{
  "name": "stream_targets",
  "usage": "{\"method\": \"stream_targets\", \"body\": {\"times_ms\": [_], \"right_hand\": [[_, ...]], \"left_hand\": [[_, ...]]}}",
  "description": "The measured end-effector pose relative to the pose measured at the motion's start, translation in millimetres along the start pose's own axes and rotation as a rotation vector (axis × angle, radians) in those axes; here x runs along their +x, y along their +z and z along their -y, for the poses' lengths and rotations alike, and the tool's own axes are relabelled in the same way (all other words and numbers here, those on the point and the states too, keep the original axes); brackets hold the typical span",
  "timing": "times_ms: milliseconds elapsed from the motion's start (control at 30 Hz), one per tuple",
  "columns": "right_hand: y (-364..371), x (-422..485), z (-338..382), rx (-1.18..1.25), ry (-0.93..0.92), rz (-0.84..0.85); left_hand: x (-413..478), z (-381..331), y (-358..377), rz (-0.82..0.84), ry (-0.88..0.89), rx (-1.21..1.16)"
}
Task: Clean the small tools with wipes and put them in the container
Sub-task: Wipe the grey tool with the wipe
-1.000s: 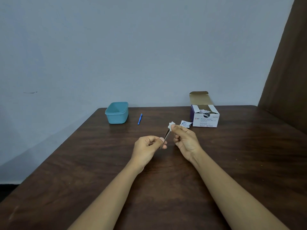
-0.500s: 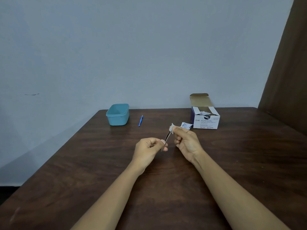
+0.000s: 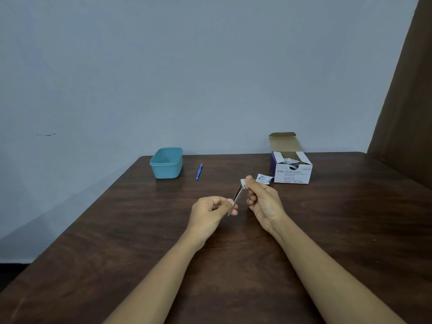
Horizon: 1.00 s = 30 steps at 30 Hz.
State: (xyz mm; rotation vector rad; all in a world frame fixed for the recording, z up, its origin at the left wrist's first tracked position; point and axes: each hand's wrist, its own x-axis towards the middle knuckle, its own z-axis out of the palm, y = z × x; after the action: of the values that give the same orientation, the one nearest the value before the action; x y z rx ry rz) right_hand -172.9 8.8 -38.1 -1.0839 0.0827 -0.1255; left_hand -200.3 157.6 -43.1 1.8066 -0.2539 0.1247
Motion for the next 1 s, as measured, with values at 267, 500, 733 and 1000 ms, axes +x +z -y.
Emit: {"method": "stream_targets", "body": {"times_ms": [267,500,733,1000], "right_hand": [[1.2,-3.1,-1.7,-0.116,-0.059,0.080],[0.3,-0.4,-1.4,-0.073,-0.018,0.070],[-3.8,5.4,-0.2,-0.016,0.046,0.101],[-2.2,5.9,0.3,0.005,0.046,0.066]], "left_hand": [[0.1,0.6,0.1,-0.013,0.028,0.005],[1.9,1.6,-0.5,-0.001,0.029,0.036],[1.6,1.6,-0.2,0.011,0.022,0.042],[2.6,1.7,0.4,0.019,0.041,0.039]]}}
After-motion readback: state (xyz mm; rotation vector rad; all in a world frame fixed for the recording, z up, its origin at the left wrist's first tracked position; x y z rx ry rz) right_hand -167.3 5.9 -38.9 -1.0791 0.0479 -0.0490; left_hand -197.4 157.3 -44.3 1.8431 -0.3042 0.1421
